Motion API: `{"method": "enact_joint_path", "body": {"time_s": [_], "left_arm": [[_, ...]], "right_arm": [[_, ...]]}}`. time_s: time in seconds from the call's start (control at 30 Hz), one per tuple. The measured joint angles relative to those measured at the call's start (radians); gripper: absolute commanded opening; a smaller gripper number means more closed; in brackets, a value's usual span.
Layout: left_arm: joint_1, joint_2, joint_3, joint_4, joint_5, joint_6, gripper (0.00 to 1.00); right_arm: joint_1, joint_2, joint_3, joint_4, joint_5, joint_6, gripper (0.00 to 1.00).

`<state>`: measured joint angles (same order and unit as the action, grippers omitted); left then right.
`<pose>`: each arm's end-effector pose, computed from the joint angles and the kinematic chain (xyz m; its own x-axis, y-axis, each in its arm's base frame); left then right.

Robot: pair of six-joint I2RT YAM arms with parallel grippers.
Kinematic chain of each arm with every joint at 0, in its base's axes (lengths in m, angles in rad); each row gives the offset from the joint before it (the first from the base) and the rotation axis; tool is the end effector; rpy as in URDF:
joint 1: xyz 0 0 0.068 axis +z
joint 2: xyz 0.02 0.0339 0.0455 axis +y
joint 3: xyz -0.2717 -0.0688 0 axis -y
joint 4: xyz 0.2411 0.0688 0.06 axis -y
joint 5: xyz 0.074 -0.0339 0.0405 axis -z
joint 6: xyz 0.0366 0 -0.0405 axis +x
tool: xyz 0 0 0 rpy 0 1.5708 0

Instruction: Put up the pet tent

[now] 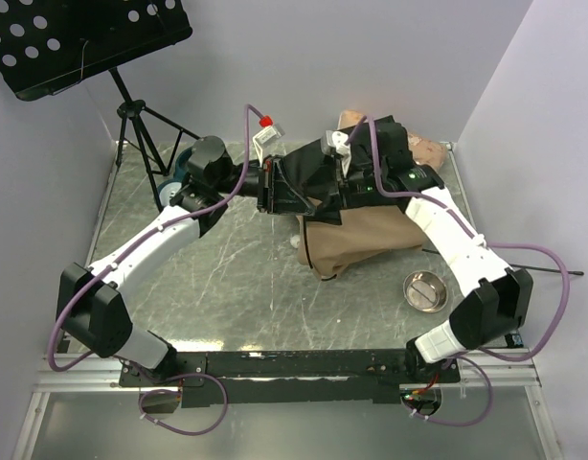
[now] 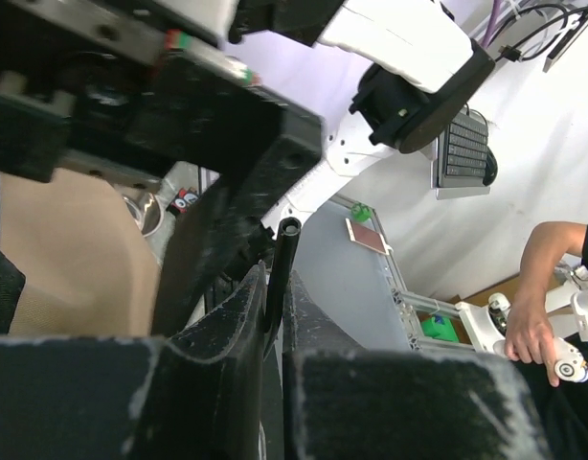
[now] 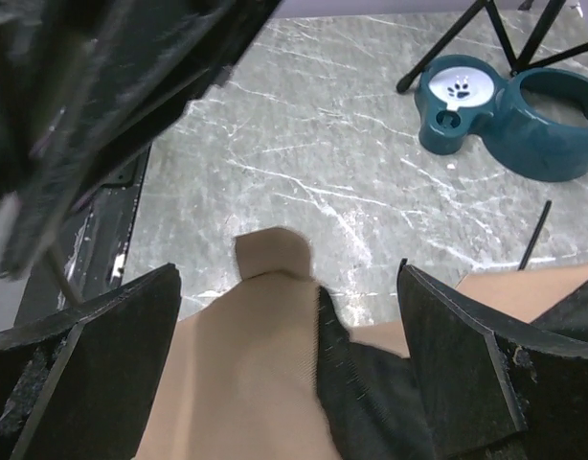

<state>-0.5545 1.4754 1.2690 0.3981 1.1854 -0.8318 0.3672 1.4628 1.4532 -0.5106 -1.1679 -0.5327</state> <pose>0.2615 -0.2018 0.4100 -0.6088 0.0502 -0.7917 0.7739 -0.1815 -0.6067 0.2764 0.1424 0.3974 0.0502 -0.1940 -0.9797 -0.9987 -0.0222 -0.0468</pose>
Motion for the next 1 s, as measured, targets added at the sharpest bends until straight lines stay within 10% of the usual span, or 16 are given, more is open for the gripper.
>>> {"method": "enact_joint_path", "body": {"time_s": [0.23, 0.47, 1.0], "left_arm": [[0.0, 0.0, 0.007, -0.012, 0.007, 0.005, 0.01], [0.0, 0.003, 0.025, -0.043, 0.014, 0.015, 0.01], [0.013, 0.028, 0.16, -0.357, 0.025, 0.209, 0.01]], "right_arm": [[0.002, 0.116, 0.1, -0.156, -0.009, -0.106, 0.94], [0.002, 0.142, 0.127, -0.357, -0.038, -0.243, 0.0], [0.003, -0.032, -0.06, 0.137, -0.097, 0.274, 0.0]]}}
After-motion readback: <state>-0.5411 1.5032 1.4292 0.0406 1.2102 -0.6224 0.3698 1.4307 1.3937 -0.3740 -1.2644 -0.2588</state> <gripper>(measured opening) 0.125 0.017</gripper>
